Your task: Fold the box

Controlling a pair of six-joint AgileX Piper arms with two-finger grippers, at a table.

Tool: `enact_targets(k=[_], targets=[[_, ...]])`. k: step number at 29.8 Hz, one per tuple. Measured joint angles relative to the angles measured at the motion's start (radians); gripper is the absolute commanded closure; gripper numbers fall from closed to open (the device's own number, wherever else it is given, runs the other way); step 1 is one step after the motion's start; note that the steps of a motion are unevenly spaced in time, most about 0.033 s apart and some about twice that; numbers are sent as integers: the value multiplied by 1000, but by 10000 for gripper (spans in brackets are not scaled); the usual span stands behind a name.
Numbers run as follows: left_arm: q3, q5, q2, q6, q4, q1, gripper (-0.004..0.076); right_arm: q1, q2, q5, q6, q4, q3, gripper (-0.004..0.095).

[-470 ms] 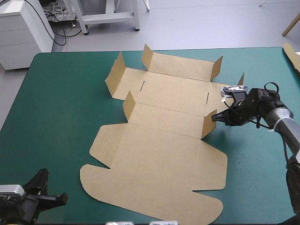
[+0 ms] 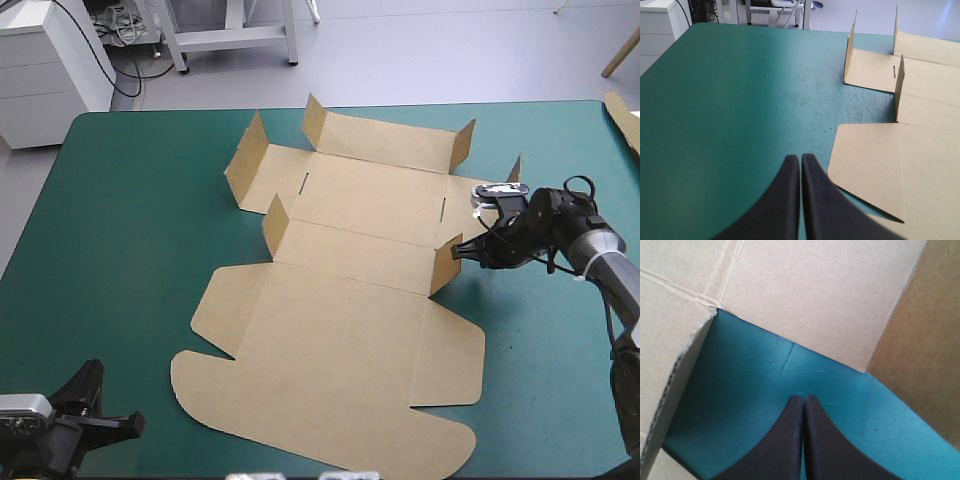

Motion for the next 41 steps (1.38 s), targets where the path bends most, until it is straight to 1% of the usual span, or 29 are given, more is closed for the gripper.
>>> enact_targets(k=[10, 16, 25, 32, 36, 39, 41], targets=[[0, 0, 0, 0, 0, 0, 731, 0, 0, 1, 0, 0, -1, 929], [0, 0, 0, 0, 0, 0, 731, 0, -23, 49, 0, 0, -50, 930], [0, 0, 0, 0, 0, 0, 731, 0, -218, 84, 19, 0, -96, 929], [0, 0, 0, 0, 0, 0, 731, 0, -368, 142, 25, 47, -96, 929], [0, 0, 0, 0, 0, 0, 731, 0, -423, 163, 25, 57, -97, 929], [0, 0, 0, 0, 0, 0, 731, 0, -435, 172, 25, 62, -96, 911], [0, 0, 0, 0, 0, 0, 731, 0, -435, 176, 21, 64, -96, 866]])
